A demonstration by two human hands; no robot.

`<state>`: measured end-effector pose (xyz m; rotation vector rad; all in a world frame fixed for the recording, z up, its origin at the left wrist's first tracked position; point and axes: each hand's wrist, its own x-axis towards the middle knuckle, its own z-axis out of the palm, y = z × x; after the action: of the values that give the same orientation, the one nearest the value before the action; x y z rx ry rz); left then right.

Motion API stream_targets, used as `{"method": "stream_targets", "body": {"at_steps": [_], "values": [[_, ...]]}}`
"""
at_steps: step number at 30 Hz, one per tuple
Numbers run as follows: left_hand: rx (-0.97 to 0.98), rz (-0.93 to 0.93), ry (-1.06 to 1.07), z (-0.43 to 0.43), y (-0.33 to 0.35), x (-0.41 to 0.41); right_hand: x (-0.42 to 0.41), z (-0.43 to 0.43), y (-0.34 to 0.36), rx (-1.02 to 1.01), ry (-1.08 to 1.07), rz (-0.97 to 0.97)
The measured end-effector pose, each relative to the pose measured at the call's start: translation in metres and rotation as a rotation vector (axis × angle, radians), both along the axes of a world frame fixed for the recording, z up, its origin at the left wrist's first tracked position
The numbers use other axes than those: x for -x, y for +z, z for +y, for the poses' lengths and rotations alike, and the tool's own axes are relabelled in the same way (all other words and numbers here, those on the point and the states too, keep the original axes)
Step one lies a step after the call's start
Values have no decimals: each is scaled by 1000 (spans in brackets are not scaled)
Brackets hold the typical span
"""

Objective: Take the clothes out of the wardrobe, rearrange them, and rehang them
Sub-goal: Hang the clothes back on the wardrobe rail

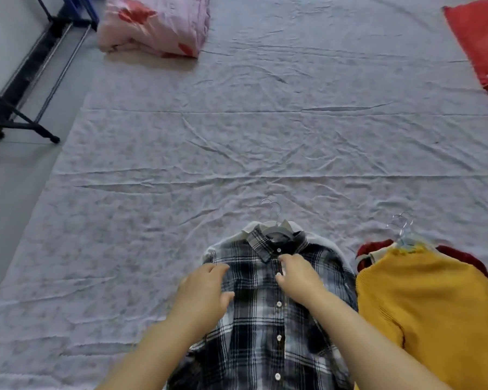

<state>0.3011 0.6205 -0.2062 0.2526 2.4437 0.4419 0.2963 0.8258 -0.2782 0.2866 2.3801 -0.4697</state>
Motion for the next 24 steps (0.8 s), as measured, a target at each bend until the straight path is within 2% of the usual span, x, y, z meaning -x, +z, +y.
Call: {"method": "stream_targets", "body": {"at_steps": [8, 12, 18, 24], "values": [[43, -120, 49, 36, -79, 53, 109, 47, -119, -22, 32, -11], [57, -136, 83, 38, -104, 62, 127, 46, -158, -153, 143, 46], [67, -140, 57, 44, -118, 56, 126, 46, -177, -284, 161, 174], [51, -86, 46, 44, -106, 40, 112, 54, -163, -163, 124, 336]]}}
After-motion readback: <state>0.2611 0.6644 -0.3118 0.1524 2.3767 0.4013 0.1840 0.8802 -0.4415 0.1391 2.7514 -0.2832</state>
